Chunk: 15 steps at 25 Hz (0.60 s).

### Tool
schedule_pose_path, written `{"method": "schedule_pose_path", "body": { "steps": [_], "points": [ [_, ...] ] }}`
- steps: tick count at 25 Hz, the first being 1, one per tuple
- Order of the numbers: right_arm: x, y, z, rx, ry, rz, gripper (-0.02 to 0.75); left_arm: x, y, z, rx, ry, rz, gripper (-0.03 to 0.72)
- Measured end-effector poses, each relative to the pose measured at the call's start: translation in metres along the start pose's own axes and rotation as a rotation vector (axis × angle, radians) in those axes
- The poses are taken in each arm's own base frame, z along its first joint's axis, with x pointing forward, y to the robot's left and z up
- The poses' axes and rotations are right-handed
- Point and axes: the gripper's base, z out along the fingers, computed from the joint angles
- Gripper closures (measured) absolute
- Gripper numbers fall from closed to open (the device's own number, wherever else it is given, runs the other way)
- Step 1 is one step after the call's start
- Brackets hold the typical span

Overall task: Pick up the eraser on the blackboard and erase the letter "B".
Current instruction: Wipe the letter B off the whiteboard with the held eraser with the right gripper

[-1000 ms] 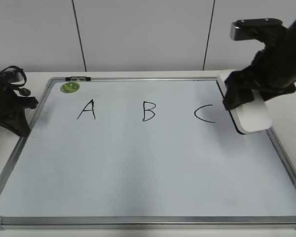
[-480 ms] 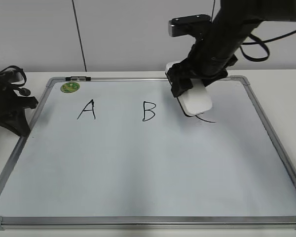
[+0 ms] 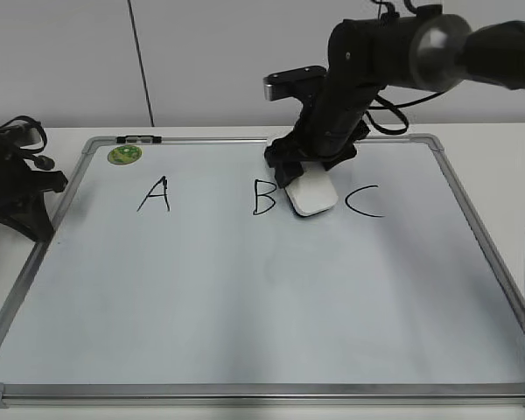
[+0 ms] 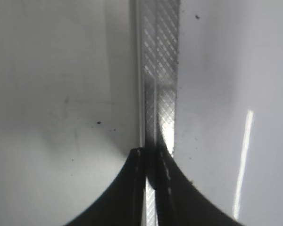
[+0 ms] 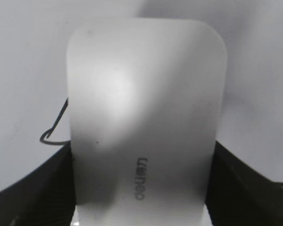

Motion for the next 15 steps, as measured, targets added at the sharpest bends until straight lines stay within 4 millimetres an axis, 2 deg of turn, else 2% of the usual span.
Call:
{"method": "schedule_pose_path", "body": {
  "steps": [4, 15],
  "points": [
    [-0.006, -0.002, 0.02, 0.0, -0.004, 0.0, 0.199, 0.0, 0.0, 0.0, 0.0, 0.0, 0.0, 0.664],
    [-0.008, -0.004, 0.043, 0.013, -0.041, -0.004, 0.201, 0.0, 0.0, 0.0, 0.002, 0.0, -0.001, 0.663]
  ]
}}
